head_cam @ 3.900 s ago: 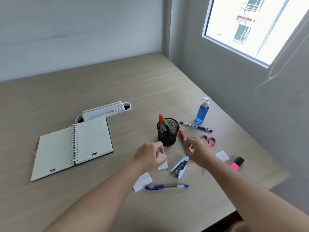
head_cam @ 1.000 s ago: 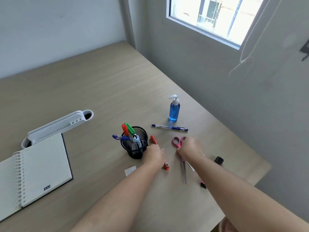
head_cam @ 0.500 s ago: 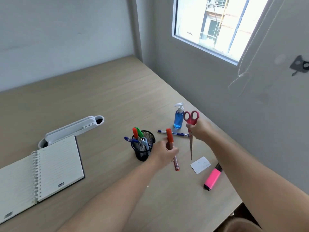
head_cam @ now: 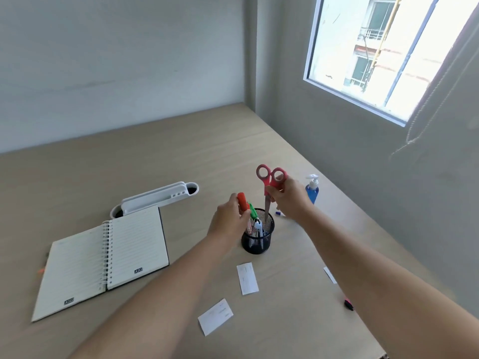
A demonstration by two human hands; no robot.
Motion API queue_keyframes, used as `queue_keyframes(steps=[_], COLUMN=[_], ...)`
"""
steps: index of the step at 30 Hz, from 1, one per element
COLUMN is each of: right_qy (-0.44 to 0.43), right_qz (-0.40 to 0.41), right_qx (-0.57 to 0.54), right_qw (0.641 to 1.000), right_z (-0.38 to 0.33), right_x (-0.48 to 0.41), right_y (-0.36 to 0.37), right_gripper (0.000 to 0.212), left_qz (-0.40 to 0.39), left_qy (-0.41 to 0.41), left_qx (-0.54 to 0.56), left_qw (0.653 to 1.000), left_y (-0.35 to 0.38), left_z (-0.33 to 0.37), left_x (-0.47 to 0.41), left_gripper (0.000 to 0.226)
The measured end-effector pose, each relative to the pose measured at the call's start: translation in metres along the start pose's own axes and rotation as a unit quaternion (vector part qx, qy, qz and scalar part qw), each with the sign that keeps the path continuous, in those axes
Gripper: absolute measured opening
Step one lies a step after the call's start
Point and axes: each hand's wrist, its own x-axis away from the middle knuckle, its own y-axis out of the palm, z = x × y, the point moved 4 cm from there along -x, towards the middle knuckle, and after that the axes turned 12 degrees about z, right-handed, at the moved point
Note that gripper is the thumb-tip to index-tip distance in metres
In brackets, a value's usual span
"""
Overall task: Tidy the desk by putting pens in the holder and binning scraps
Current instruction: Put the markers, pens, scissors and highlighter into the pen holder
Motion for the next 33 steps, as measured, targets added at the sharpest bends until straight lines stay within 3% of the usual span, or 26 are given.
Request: queue_keyframes(steps=[6, 10, 14, 18, 21, 27, 30, 33], right_qy=[0.035, 0.030, 0.052, 0.052, 0.045, 0.069, 0.124, 0.203], right_qz=[-0.087, -0.052, -0.016, 0.025, 0.063, 0.145, 0.152, 0.113], right_qx=[0.045, 0.061, 0.022, 0.015, 0.012, 0.057, 0.110, 0.191], right_qw=[0.995, 0.996, 0.998, 0.998, 0.997, 0.985, 0.974, 0.954], right_z=[0.049, 0.059, 0.061, 0.062, 0.064, 0.092, 0.123, 0.167], right_x=[0.017, 0.016, 0.013, 0.011, 0.011, 0.010, 0.017, 0.030], right_y=[0.031, 0.035, 0.031, 0.011, -0.013, -0.083, -0.112, -0.126], right_gripper=[0.021, 0.022, 0.036, 0.038, 0.030, 0.016, 0.013, 0.031], left_qz=[-0.048, -0.038, 0.036, 0.094, 0.095, 0.005, -0.065, -0.128], left_qy=[-0.046, -0.044, -0.043, 0.012, 0.088, 0.218, 0.225, 0.203], left_qx=[-0.063, -0.098, -0.028, -0.022, -0.041, -0.075, -0.096, -0.129], left_qw=[0.996, 0.994, 0.998, 0.995, 0.991, 0.973, 0.967, 0.962], left_y=[0.027, 0.034, 0.026, 0.010, 0.007, 0.037, 0.071, 0.114], left_z=[-0.023, -0.022, -0.014, 0.003, 0.028, 0.082, 0.094, 0.092], left_x=[0.007, 0.008, 0.009, 0.009, 0.013, 0.023, 0.021, 0.016], left_gripper=[0.021, 0.026, 0.039, 0.036, 0.024, 0.017, 0.019, 0.022])
